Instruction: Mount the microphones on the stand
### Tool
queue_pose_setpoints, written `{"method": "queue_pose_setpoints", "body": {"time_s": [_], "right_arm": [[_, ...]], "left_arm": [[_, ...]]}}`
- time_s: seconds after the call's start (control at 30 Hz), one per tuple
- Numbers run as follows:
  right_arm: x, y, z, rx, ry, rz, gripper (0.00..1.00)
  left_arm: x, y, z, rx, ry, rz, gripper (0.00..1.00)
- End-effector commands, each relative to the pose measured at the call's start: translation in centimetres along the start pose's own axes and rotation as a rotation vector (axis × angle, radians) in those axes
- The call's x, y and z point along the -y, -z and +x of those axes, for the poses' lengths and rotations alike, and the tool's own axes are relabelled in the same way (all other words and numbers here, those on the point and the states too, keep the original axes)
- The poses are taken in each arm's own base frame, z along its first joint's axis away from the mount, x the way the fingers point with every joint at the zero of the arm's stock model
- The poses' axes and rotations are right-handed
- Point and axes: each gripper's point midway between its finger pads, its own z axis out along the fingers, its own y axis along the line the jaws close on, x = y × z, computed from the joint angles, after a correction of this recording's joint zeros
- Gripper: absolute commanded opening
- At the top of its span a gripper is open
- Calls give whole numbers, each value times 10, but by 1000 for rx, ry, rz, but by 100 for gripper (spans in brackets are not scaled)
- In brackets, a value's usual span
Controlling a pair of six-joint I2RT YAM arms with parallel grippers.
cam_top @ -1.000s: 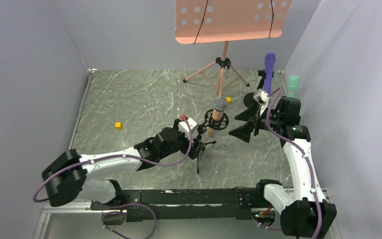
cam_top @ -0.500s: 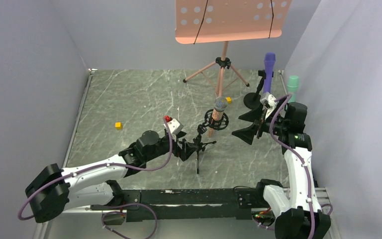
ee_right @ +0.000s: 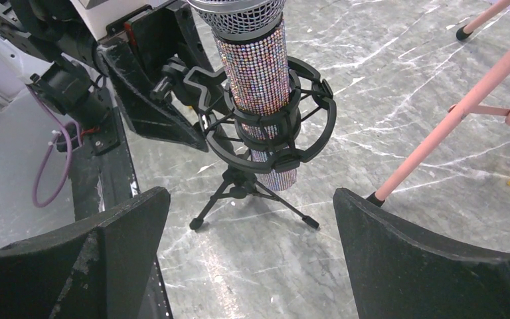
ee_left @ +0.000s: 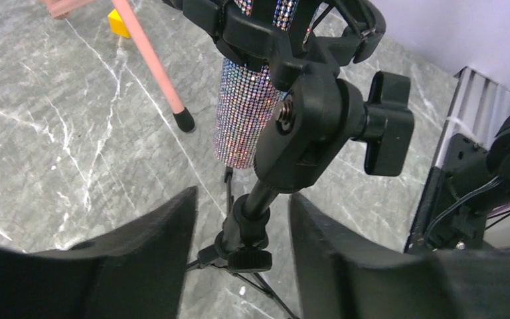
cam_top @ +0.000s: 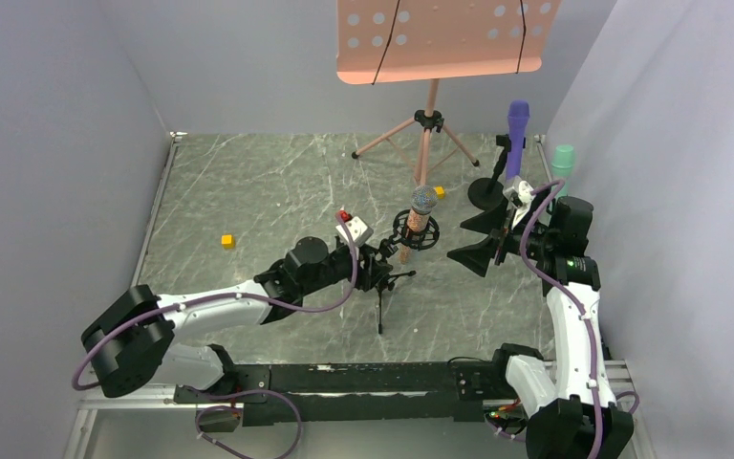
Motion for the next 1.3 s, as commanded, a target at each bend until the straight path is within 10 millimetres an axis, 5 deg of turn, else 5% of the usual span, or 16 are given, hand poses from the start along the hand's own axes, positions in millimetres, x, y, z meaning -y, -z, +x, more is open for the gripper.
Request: {"method": "queue_pose_setpoints", "body": {"time_s": [0.0,0.37,0.5,0.57,0.77,1.27], "right_arm": [[-4,0,-7,20,46,-30,100],[-2,0,-5,15,35,-30,100],[-2,0,-5,14,34,-30,100],[-1,0,-5,13,33,-29,100],[-1,0,-4,12,32,-27,100],[2,0,-2,6,25,-22,100]], "left_arm": [[7,-9,-38,112,-28,27,49],[8,-12,-48,146,-60,37,44],[11,-13,-48,145,-69,51,25],[12,-13,-48,146,-76,59,4],[4,0,-66,206,-134,16,0],[-119,45,-152,371,-383,-267,0]]}}
